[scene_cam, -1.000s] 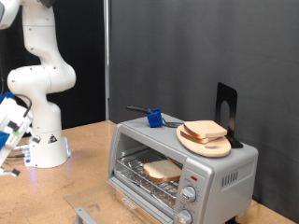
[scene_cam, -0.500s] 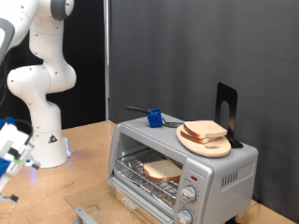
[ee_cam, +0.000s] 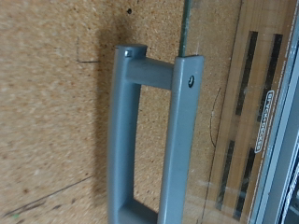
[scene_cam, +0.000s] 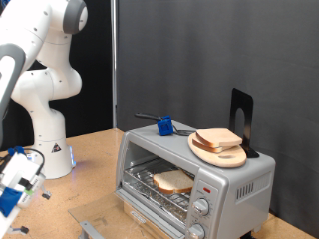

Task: Make a piece of toast with the oven

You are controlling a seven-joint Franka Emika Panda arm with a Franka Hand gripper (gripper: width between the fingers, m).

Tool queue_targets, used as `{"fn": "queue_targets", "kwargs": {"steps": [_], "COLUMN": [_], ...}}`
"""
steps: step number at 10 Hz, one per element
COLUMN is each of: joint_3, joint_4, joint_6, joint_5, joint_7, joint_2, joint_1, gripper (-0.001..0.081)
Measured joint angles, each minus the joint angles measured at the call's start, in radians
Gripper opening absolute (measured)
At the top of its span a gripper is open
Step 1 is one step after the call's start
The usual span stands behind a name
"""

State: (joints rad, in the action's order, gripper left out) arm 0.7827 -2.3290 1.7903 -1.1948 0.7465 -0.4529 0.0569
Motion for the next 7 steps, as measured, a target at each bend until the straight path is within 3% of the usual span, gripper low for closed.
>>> {"fn": "queue_targets", "kwargs": {"steps": [7], "joint_3": [-0.116], "joint_4": [-0.075], "joint_6": [0.032], "joint_5": [-0.078], "joint_7": [0.022], "joint_2": [-0.017], "joint_1": [0.033], "gripper": [0.0808]}}
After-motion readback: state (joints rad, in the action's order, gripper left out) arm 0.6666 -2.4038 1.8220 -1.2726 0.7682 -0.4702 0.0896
